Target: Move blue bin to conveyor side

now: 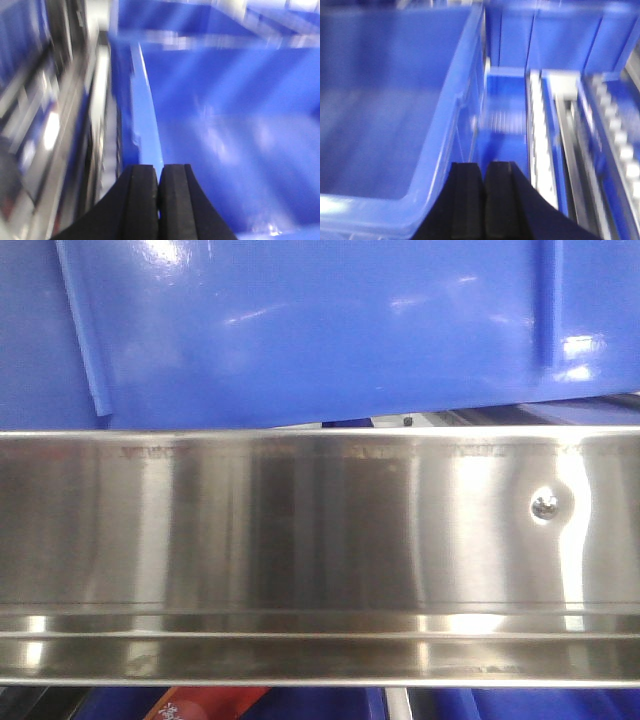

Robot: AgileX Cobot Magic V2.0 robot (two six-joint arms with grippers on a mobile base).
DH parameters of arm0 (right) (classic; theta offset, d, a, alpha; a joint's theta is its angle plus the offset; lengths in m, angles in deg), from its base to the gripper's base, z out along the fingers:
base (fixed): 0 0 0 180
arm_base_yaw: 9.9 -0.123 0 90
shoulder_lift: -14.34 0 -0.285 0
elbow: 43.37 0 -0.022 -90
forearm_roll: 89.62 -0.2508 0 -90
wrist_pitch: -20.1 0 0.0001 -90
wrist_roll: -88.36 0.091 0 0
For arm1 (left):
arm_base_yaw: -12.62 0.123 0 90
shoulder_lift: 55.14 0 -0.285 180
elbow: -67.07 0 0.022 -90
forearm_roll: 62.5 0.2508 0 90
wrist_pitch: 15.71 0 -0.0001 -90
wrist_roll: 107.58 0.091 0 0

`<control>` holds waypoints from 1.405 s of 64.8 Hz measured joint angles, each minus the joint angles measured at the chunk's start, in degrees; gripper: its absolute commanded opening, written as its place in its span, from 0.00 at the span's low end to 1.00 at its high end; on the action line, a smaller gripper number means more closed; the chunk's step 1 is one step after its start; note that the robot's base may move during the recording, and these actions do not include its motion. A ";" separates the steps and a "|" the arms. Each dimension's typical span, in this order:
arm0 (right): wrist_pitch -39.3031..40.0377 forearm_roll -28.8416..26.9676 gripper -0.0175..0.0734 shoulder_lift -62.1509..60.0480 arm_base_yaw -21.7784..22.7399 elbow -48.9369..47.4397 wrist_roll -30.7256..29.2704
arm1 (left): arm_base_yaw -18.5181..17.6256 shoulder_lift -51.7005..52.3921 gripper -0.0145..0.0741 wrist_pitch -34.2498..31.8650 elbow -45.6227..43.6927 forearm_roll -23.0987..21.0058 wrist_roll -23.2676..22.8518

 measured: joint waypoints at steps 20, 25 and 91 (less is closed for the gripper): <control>-2.20 6.34 0.11 18.87 -0.35 -13.91 3.40 | 0.00 -16.94 0.14 9.21 -13.75 -0.36 0.00; -2.20 6.82 0.11 22.17 -1.53 -17.80 3.62 | 0.00 -20.34 0.14 10.65 -16.70 -0.36 0.00; -2.20 11.54 0.55 32.64 -11.48 -23.12 6.47 | 0.00 -27.42 0.14 12.25 -21.14 2.69 0.00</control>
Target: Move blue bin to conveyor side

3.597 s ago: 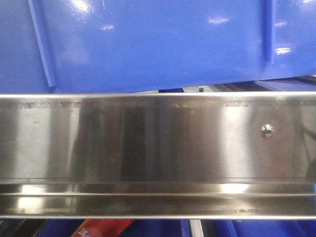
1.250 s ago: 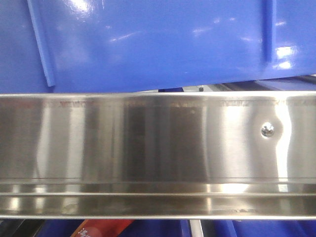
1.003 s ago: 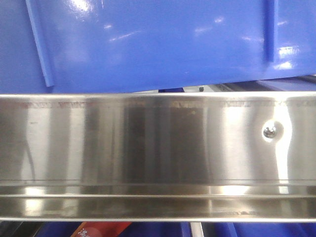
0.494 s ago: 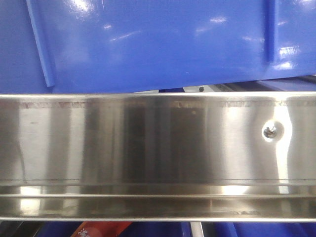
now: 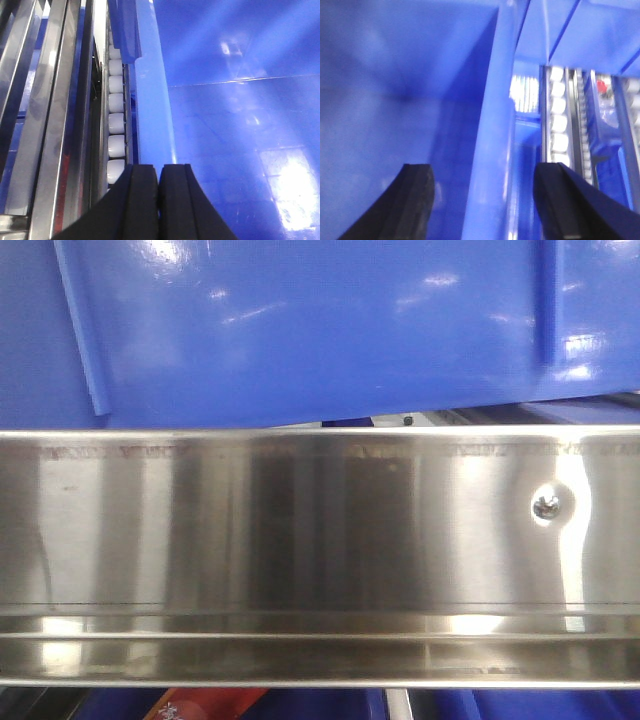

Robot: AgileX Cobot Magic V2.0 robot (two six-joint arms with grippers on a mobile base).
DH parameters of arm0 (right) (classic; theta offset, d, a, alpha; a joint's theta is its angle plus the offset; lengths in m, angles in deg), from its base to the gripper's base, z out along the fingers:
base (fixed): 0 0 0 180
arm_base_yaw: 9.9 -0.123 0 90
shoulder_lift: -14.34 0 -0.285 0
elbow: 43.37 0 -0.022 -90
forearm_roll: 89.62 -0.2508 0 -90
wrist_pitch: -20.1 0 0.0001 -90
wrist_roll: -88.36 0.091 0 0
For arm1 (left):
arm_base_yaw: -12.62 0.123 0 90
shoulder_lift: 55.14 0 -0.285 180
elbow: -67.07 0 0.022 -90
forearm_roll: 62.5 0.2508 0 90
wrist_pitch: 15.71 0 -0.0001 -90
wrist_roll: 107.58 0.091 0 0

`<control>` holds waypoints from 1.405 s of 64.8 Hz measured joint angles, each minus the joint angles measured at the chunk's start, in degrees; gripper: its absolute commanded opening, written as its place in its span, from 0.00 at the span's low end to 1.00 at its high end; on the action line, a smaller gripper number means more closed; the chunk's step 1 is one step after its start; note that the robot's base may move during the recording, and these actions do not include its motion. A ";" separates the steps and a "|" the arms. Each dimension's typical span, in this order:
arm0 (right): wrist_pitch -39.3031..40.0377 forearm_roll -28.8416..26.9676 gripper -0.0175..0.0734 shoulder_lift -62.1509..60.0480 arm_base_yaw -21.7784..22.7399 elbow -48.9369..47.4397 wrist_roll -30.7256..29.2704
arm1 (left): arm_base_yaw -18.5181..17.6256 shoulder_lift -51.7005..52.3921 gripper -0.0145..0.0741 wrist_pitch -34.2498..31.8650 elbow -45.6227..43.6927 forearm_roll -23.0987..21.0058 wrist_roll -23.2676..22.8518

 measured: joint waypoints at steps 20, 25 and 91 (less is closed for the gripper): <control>0.00 0.00 0.55 1.43 1.29 1.84 1.55 | 0.00 0.00 0.14 0.10 0.00 0.00 0.00; 0.00 0.00 0.55 2.20 1.34 1.84 1.66 | 0.00 0.00 0.14 0.10 0.00 0.00 0.00; 0.00 -0.49 0.44 3.73 1.34 1.84 1.66 | 0.00 0.00 0.14 0.10 0.00 0.00 0.00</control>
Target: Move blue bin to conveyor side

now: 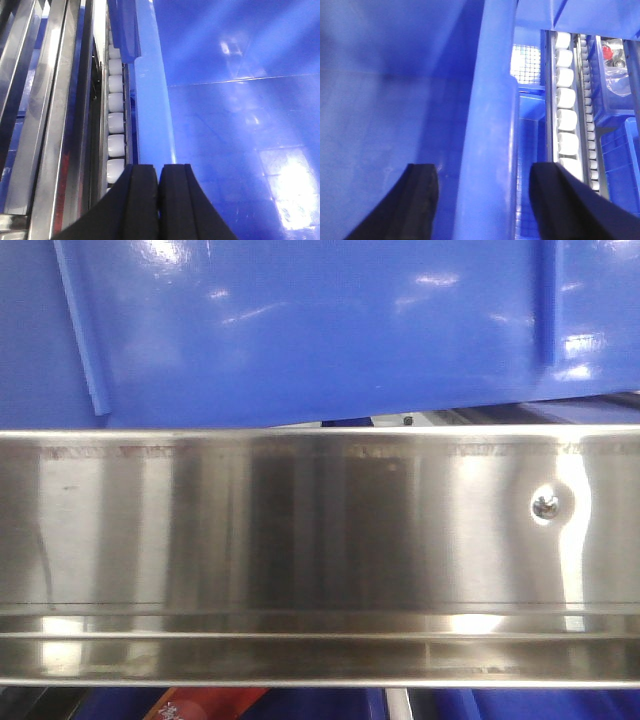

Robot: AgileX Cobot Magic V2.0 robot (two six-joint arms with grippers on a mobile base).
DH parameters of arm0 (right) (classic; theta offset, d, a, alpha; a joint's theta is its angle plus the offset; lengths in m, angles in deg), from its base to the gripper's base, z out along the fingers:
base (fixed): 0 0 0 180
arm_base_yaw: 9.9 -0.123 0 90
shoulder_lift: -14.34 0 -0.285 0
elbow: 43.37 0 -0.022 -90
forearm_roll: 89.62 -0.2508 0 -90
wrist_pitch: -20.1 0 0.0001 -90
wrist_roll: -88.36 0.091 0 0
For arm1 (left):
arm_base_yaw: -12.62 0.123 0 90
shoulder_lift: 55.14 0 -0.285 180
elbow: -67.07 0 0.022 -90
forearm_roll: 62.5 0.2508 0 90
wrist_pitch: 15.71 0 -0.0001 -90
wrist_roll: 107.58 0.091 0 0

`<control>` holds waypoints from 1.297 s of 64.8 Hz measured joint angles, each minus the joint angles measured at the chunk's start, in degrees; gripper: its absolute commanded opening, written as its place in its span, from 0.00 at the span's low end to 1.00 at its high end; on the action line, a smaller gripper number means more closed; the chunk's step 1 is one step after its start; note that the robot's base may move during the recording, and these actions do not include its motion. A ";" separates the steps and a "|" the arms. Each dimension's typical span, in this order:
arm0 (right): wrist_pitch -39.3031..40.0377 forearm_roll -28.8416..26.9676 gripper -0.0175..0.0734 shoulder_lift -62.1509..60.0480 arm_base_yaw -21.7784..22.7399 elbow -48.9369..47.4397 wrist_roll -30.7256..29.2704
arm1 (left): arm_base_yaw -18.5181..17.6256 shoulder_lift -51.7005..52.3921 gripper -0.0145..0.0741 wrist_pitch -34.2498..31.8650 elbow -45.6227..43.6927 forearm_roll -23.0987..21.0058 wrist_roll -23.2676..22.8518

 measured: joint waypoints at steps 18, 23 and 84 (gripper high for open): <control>1.47 0.00 0.20 0.03 0.00 1.09 0.00 | 0.00 0.00 0.14 0.00 0.00 0.00 0.00; 1.47 0.00 0.11 0.03 0.00 1.09 0.00 | 0.00 0.00 0.14 0.00 0.00 0.00 0.00; 1.59 0.00 0.10 0.03 0.00 1.09 0.00 | 0.00 -6.96 0.63 -6.89 -0.64 -1.32 -3.28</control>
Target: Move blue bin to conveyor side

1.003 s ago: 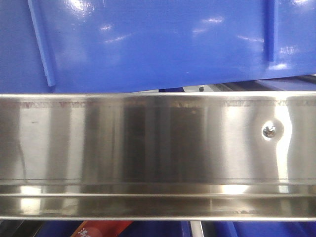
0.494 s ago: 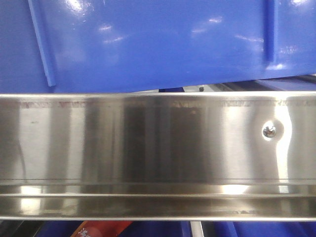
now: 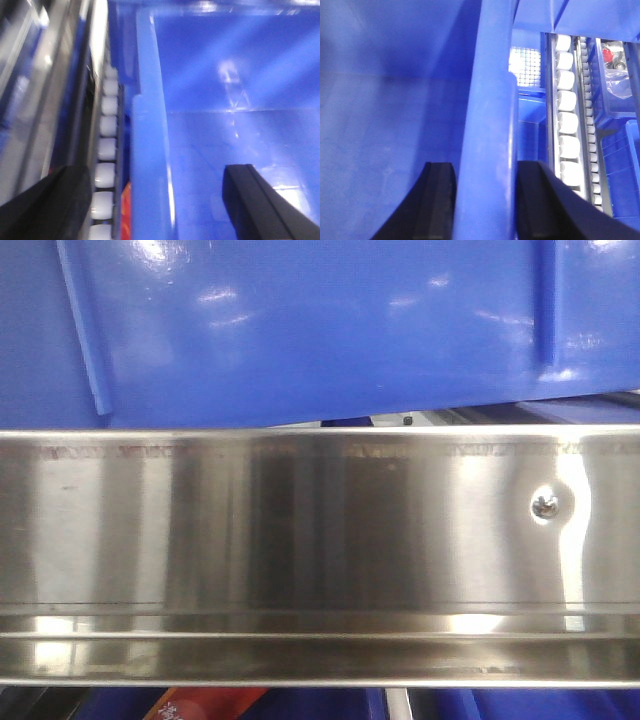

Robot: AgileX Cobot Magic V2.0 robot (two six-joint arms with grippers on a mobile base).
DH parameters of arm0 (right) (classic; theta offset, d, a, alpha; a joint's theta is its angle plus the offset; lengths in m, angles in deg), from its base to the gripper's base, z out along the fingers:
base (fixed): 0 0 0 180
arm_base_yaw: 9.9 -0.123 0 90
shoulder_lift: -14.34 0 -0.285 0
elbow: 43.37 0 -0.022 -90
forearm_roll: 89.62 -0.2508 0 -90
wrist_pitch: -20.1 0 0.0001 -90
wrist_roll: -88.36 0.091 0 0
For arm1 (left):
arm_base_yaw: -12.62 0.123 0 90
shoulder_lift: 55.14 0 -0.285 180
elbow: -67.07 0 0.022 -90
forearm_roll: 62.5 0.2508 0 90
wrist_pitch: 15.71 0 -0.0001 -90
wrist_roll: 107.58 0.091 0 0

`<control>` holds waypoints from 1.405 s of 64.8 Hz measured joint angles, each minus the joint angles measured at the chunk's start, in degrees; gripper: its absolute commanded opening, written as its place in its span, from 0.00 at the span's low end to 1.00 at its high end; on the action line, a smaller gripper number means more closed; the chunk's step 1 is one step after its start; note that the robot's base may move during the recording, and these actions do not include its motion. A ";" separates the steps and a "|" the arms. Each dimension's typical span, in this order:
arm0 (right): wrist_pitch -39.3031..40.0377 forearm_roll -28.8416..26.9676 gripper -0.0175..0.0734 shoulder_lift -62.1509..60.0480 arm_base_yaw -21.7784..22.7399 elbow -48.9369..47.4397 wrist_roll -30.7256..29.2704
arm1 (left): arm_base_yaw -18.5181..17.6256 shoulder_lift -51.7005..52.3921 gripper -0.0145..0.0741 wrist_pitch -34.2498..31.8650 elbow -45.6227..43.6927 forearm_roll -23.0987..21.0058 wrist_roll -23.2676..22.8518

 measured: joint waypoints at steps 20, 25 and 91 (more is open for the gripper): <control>0.00 -0.44 0.10 0.00 0.00 0.00 0.00 | 0.00 -3.95 0.59 -0.02 0.00 -0.45 0.00; 0.00 -0.44 0.10 0.00 0.00 0.00 0.00 | 0.00 -4.06 0.59 -0.02 0.00 -0.58 0.00; 0.11 -0.56 0.10 0.00 0.00 0.00 0.00 | 0.13 -5.22 0.13 2.27 -0.62 -1.72 -0.44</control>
